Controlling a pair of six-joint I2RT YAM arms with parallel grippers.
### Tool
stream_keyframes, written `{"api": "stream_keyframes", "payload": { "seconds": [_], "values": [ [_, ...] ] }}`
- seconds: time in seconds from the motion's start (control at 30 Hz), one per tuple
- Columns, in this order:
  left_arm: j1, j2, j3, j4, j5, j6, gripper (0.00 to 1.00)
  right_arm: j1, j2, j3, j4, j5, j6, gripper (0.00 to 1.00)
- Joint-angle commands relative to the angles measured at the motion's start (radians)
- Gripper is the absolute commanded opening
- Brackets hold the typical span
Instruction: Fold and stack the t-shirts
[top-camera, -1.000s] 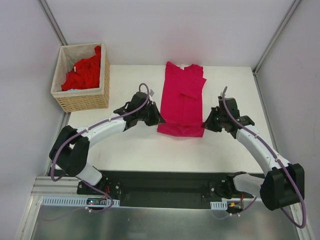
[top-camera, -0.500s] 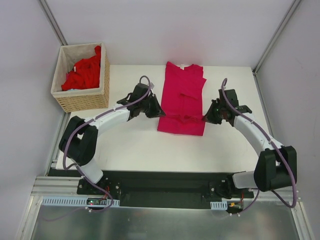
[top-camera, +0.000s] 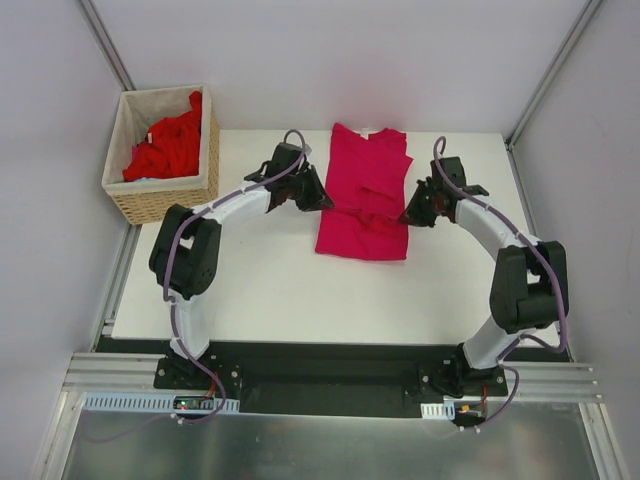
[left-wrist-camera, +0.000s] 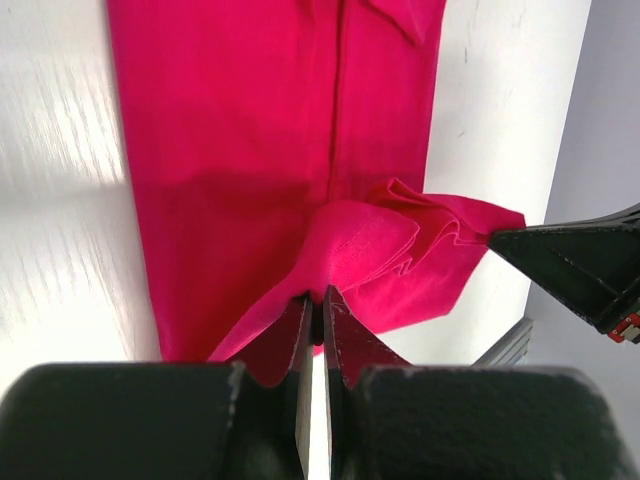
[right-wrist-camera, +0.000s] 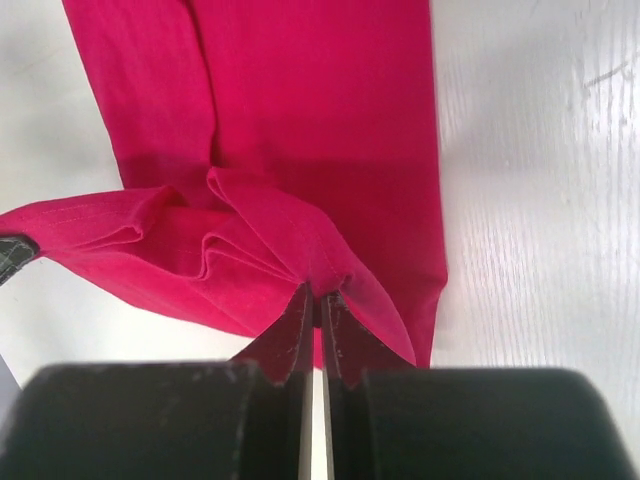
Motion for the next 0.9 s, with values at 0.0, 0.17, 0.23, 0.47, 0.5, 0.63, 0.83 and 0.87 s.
{"api": "stream_keyframes", "payload": {
  "seconds": [0.0, 0.17, 0.23, 0.47, 0.5, 0.63, 0.83, 0.87],
  "values": [
    [0.026, 0.073, 0.096, -0.019, 0.060, 0.028, 0.00, -0.019, 0.061, 0.095, 0.031, -0.022, 0.013, 0.01],
    [0.049, 0.165, 0.162, -0.023, 0.086, 0.029, 0.00, -0.038, 0.161, 0.155, 0.035, -0.029, 0.015, 0.01],
    [0.055, 0.188, 0.190, -0.023, 0.092, 0.029, 0.00, -0.049, 0.185, 0.181, 0.043, -0.036, 0.015, 0.01],
    [0.081, 0.277, 0.280, -0.023, 0.123, 0.028, 0.00, -0.065, 0.294, 0.267, 0.042, -0.045, 0.018, 0.01],
    [0.087, 0.283, 0.291, -0.023, 0.126, 0.028, 0.00, -0.067, 0.300, 0.276, 0.043, -0.048, 0.021, 0.01],
    [0.101, 0.302, 0.337, -0.028, 0.144, 0.026, 0.00, -0.076, 0.326, 0.319, 0.037, -0.055, 0.021, 0.01],
    [0.112, 0.334, 0.372, -0.039, 0.163, 0.025, 0.01, -0.079, 0.369, 0.366, 0.022, -0.058, 0.024, 0.01],
    [0.112, 0.337, 0.371, -0.039, 0.160, 0.025, 0.04, -0.081, 0.372, 0.368, 0.022, -0.058, 0.024, 0.02]
  ]
}}
